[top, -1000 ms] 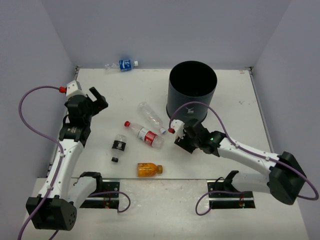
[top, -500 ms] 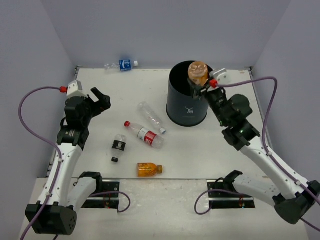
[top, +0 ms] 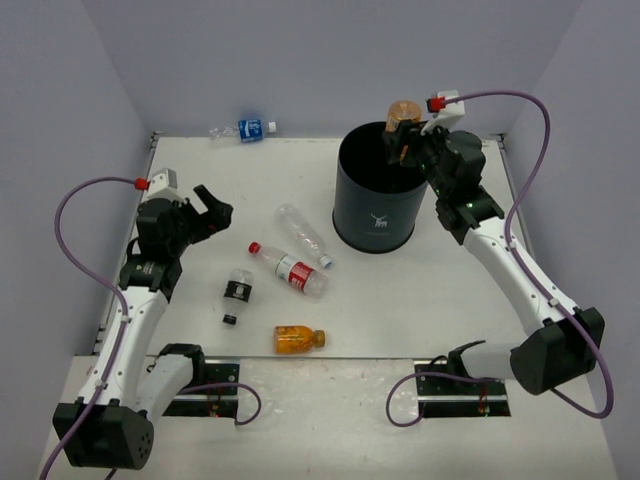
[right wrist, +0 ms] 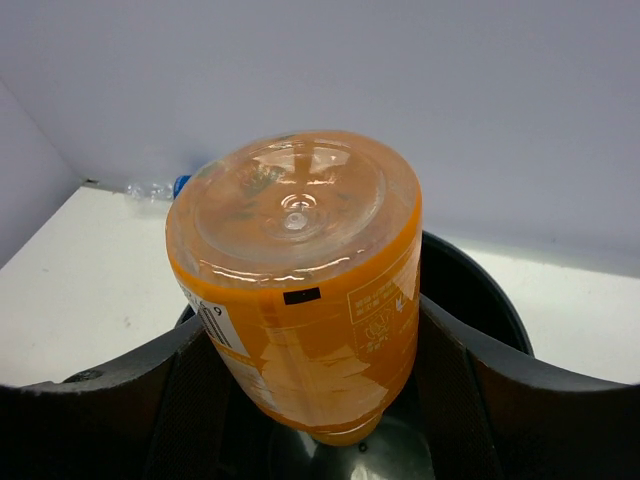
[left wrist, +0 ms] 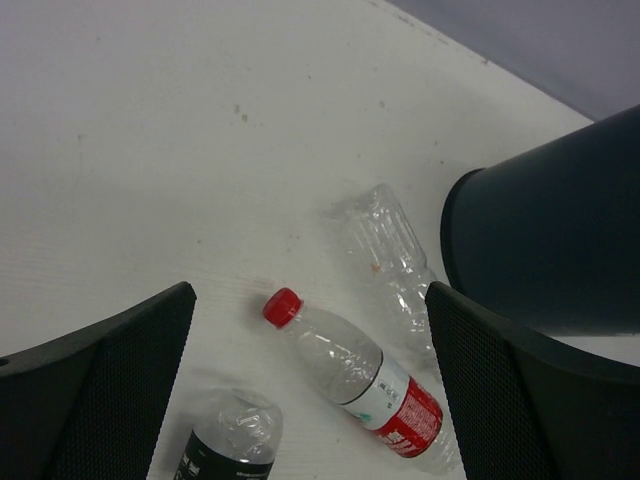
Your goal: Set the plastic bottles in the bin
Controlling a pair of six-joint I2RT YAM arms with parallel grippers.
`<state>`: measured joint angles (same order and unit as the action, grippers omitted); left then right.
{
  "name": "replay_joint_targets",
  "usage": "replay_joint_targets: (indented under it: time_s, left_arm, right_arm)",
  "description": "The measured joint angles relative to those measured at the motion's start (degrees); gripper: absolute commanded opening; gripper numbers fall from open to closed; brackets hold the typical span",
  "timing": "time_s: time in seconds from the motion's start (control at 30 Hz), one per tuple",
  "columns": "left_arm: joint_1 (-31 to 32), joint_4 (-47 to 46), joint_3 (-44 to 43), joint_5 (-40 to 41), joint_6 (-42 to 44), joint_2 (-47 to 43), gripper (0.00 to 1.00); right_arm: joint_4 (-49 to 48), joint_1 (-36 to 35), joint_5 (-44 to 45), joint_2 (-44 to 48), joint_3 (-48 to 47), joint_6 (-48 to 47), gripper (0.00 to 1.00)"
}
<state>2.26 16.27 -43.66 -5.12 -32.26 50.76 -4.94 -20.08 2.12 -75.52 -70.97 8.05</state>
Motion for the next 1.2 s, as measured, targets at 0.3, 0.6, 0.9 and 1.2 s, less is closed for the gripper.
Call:
replay_joint_targets:
  time_s: [0.3,0.6,0.9,1.2]
  left_arm:
    - [0.69,1.59,7.0,-4.09,-0.14,0.7,1.0]
    - [5.1,4.5,11.69,-4.3,-1.58,3.49,1.0]
    - [9.4,5.85,10.93,0.34,-1.85,6.9,1.0]
    - [10.03,7.35,5.73,4.42,-2.04,11.71,1.0]
  right_arm:
    - [0.68,0.27,2.41,1.51,0.34,2.8,0.99]
    - [0.33,0.55,8.87,9.46,2.79,4.44,0.99]
    - [1.04,0.58,-5.11,21.19,10.39,4.65,0.99]
    - [6.22,-21.82,-15.81,26.28,20.84,-4.96,0.99]
